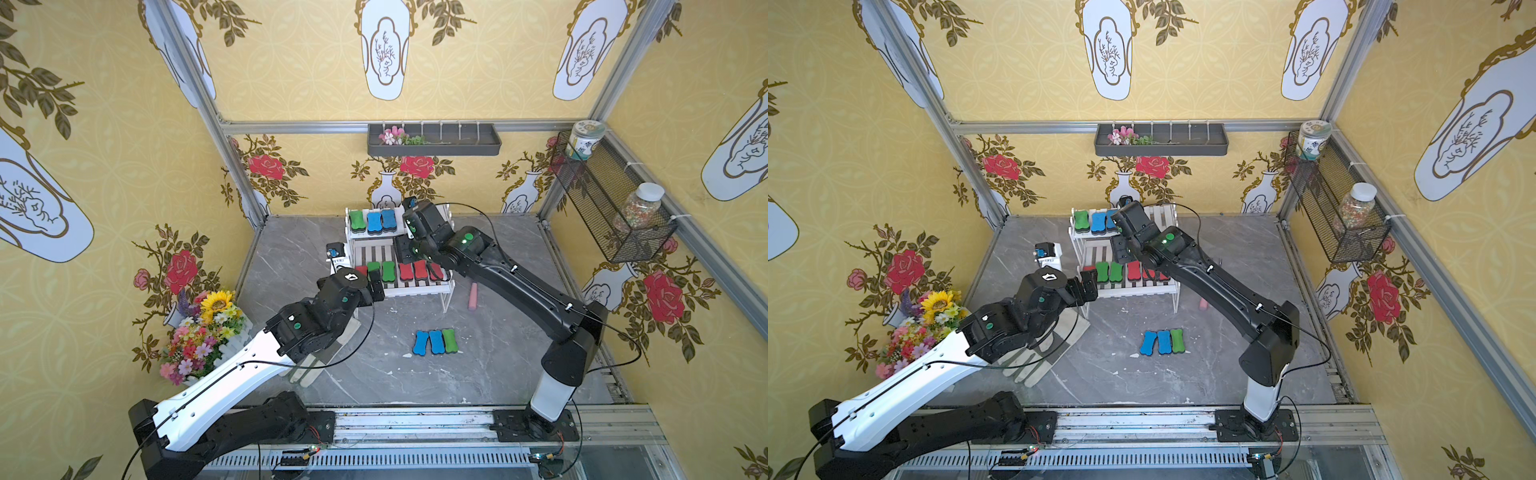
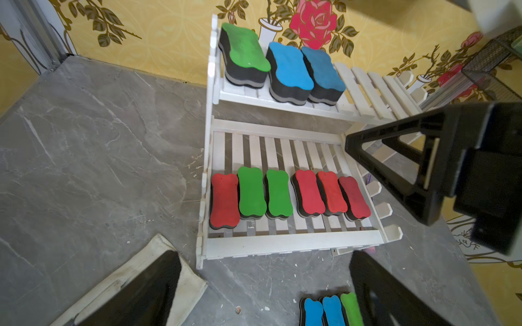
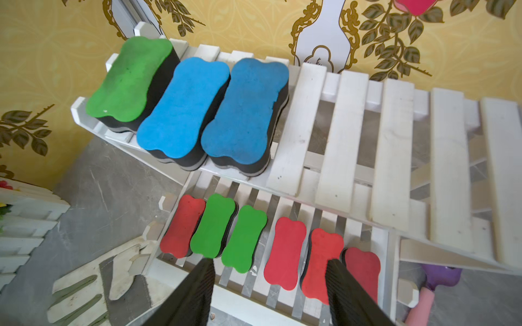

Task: Remove the whiteboard erasers from the shelf
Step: Pick up the whiteboard eraser from the shelf.

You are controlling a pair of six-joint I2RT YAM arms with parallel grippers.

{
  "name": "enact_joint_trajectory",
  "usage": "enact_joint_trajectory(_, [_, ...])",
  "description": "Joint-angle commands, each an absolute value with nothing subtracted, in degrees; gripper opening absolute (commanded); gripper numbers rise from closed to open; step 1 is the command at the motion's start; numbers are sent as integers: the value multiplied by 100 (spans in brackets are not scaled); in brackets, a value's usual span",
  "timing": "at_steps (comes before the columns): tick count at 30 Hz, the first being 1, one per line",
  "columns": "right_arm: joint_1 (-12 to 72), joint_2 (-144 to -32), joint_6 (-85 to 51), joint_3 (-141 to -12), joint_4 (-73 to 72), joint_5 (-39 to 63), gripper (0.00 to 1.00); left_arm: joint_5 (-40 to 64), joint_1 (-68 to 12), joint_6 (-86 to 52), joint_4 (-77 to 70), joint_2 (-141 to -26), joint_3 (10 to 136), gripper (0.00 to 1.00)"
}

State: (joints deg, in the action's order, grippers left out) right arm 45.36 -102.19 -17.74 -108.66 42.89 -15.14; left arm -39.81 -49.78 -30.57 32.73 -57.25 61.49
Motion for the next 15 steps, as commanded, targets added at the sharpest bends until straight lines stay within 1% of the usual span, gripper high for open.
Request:
enact_joint_trajectory(1, [4621,-10212,-1573,-11104,4228,-1797,67,-4279,-4961,-3149,3294,-5430,6087,99])
enact_joint_trajectory(6, [4715,-10138,-1415,-11271,4074,-1861,68,-4411,-4966,-3089,3204,-5090,5993,99])
enact_joint_trajectory(15, [4406,-11311,-1408,-12748,4265,-1647,69,-4594,-4966,-2905,3410,-5223,6050,99])
